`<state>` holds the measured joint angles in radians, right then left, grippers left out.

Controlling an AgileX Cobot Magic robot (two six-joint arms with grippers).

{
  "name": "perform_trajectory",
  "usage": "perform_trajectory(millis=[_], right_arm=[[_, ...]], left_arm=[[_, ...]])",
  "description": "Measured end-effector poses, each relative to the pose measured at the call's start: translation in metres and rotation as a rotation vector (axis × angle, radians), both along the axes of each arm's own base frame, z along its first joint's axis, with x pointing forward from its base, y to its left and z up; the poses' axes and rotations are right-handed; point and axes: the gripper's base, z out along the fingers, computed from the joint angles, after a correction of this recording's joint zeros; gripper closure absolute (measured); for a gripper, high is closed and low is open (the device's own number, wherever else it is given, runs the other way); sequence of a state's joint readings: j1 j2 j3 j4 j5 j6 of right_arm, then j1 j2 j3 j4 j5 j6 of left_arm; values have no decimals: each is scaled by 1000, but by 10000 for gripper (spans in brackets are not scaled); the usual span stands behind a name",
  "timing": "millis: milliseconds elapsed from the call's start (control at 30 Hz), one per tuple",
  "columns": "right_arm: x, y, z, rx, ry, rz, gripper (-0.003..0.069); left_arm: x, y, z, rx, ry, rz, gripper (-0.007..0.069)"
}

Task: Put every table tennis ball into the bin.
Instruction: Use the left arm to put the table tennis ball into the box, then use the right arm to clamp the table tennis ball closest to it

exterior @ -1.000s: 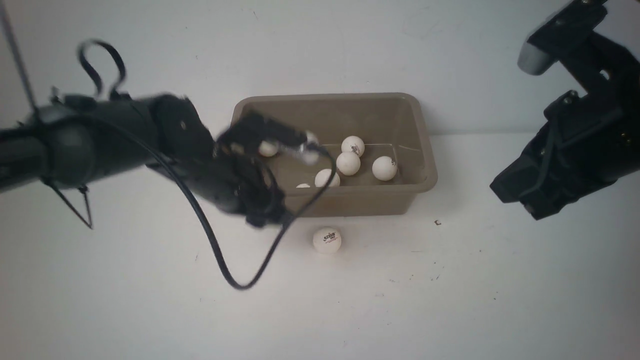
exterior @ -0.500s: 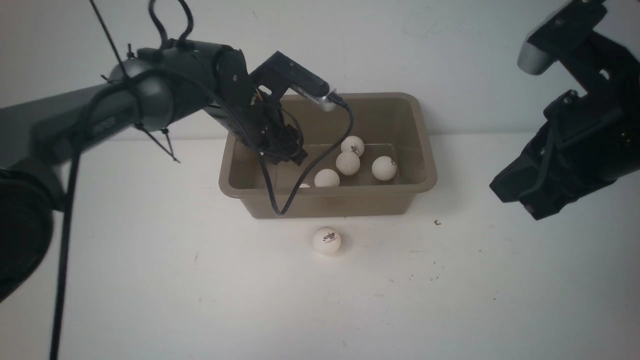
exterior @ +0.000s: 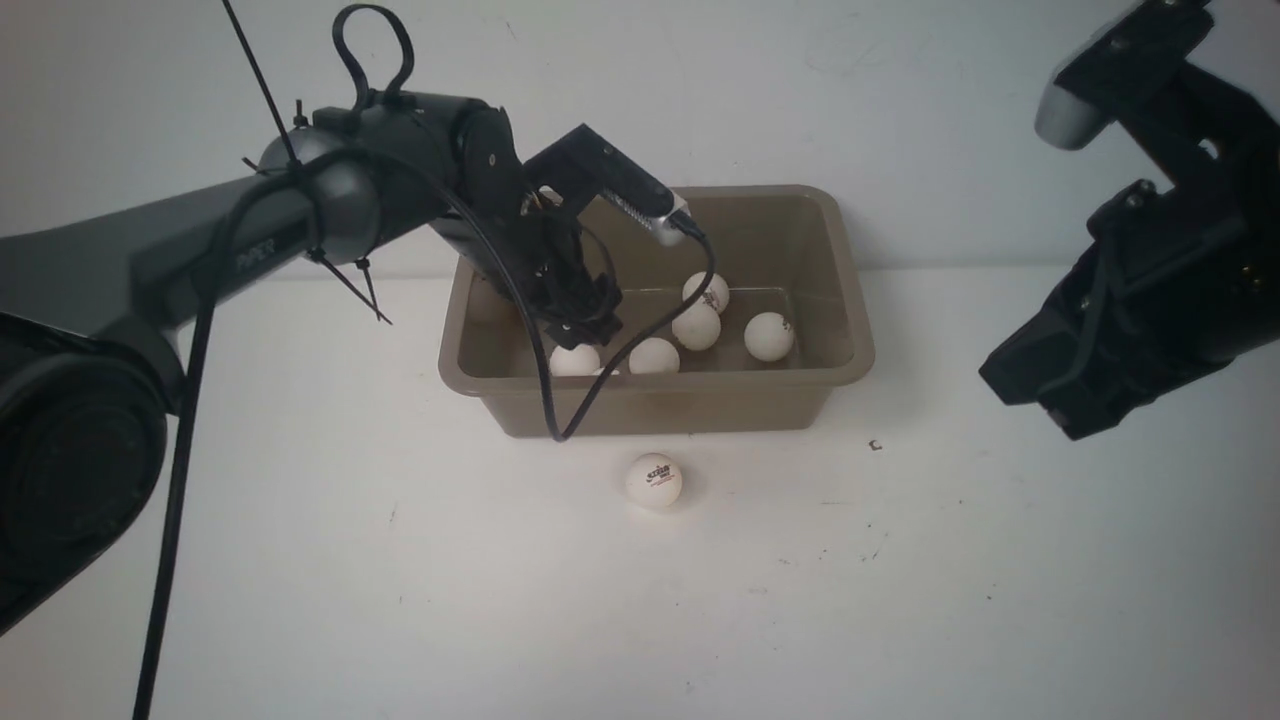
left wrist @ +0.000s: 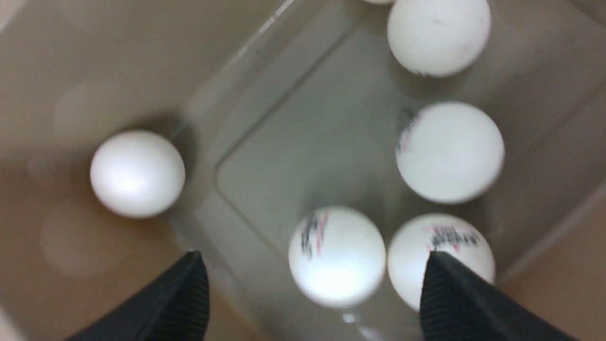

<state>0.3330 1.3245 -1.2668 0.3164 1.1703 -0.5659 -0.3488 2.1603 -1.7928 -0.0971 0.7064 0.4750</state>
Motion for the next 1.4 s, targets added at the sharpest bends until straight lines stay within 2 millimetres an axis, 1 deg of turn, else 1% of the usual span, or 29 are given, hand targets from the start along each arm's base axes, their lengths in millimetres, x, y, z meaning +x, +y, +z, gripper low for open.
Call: perform_trajectory(millis=[33,100,133,200,267,333,367,433,467,500,567,600,633,667,700,733,800,833,933,967,1033,1067,1100,1133,1167,1233,1267,1333,1400], right_arm=[[0,0,0,0,0,0,675],[0,0,0,2,-4,-1,675],[1,0,0,4,-8,-3,675],[2,1,2,19,-26,-9,675],[4,3,3,44,-40,-17,675],[5,4,5,63,-59,-25,675],[7,4,5,77,-71,-31,675],[11,6,2,90,-82,-42,675],[14,7,-2,90,-76,-46,675],[15,8,-3,89,-73,-45,675],[20,13,-14,85,-53,-48,675],[23,18,-21,79,-37,-44,675],[24,19,-23,77,-33,-40,675],[27,25,-30,69,-21,-33,673],[29,34,-37,57,-10,-19,673],[32,42,-44,45,-4,-8,672],[37,60,-59,13,-9,9,672],[37,66,-63,2,-13,12,672],[42,87,-80,-25,-38,-1,672],[42,91,-83,-28,-39,-7,672],[45,99,-92,-26,-34,-28,672],[47,101,-97,-24,-30,-38,672],[49,103,-101,-24,-24,-45,672],[50,106,-106,-26,-15,-50,672],[52,107,-110,-25,-10,-56,672],[55,110,-119,-24,6,-65,670],[58,113,-126,-22,17,-73,671],[62,116,-135,-23,24,-77,671],[67,120,-136,-19,20,-77,671]], left_arm=[[0,0,1,-1,-2,0,88],[-7,2,17,4,9,-5,110],[-12,4,30,1,2,-7,127],[-25,8,70,-37,-57,-7,174],[-36,11,99,-78,-111,-3,211],[-52,16,138,-124,-199,-12,268],[-61,19,155,-139,-235,-18,293],[-77,25,180,-161,-280,-28,364],[-87,28,189,-165,-288,-35,405],[-89,29,190,-164,-288,-36,405],[-102,33,195,-165,-285,-45,461],[-113,37,192,-155,-272,-53,497],[-115,37,195,-158,-279,-53,502],[-126,41,192,-154,-282,-54,529],[-138,46,185,-153,-285,-49,546],[-146,49,186,-162,-313,-44,557],[-165,57,179,-175,-348,-29,563],[-177,62,180,-190,-386,-21,564],[-206,73,170,-203,-430,-6,566],[-211,75,172,-208,-446,-4,566],[-230,82,165,-213,-454,1,566],[-233,83,162,-214,-449,4,566],[-240,86,162,-219,-458,6,566],[-246,88,157,-223,-454,12,566],[-258,93,156,-240,-464,25,566],[-273,98,153,-266,-480,43,566],[-284,102,152,-285,-511,54,566],[-296,107,151,-306,-543,62,566],[-304,110,147,-312,-547,66,566]])
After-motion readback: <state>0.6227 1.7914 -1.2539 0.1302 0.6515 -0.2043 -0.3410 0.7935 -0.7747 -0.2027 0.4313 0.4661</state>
